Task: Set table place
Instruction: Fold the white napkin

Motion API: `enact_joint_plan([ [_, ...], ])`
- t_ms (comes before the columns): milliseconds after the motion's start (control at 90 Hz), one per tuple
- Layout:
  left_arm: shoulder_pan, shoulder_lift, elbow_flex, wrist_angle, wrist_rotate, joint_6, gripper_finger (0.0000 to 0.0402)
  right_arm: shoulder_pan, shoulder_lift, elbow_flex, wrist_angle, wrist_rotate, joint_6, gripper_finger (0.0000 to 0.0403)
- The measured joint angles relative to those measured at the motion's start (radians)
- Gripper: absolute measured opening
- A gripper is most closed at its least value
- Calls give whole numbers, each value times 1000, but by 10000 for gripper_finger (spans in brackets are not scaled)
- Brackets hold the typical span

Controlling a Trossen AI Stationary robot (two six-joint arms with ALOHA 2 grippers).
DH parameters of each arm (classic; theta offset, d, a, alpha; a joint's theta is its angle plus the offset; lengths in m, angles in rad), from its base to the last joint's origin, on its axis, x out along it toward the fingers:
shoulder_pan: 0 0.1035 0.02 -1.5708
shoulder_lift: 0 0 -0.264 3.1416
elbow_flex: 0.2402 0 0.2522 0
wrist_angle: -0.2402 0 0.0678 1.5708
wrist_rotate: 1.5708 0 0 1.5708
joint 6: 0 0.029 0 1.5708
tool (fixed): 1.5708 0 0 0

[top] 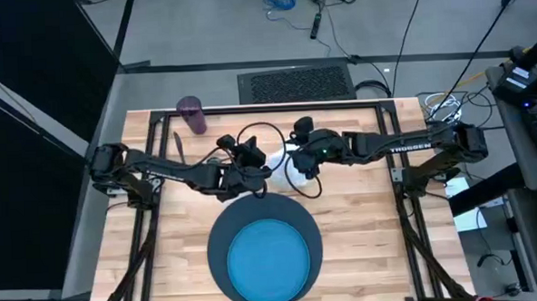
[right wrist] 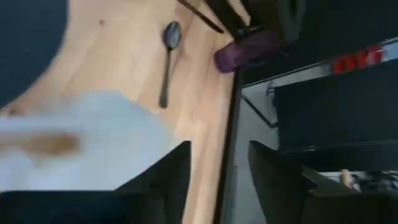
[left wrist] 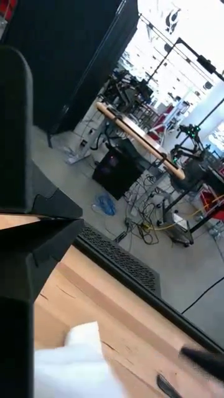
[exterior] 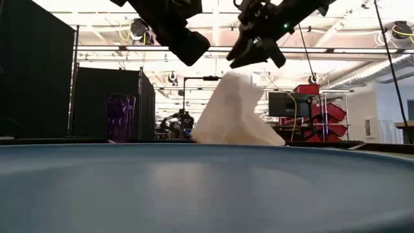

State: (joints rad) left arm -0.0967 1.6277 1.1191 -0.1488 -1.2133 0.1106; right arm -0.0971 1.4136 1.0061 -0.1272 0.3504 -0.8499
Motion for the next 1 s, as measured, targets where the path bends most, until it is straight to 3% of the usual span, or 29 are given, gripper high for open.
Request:
enact_joint_plan([
  [144, 4, 0, 0, -49, 0, -38, 0, -12, 0, 0, -38, 45, 121, 199],
  [289, 10, 0, -1, -75, 7, -86, 0, -41, 0, 0, -227, 38, 350, 204],
  [567, 31, 0, -12, -3, 253, -102, 0, -94, 0, -3, -457, -196, 650, 181],
  [678, 42, 1, -19, 9, 327, -97, 0, -100, 0, -37, -474, -279, 705, 171],
  [811, 54, 1, -19, 13, 433, -97, 0, -100, 0, -98, -426, -282, 719, 160],
  [1000, 69, 1, -19, 11, 448, -96, 0, -98, 0, -159, -296, -303, 718, 152],
])
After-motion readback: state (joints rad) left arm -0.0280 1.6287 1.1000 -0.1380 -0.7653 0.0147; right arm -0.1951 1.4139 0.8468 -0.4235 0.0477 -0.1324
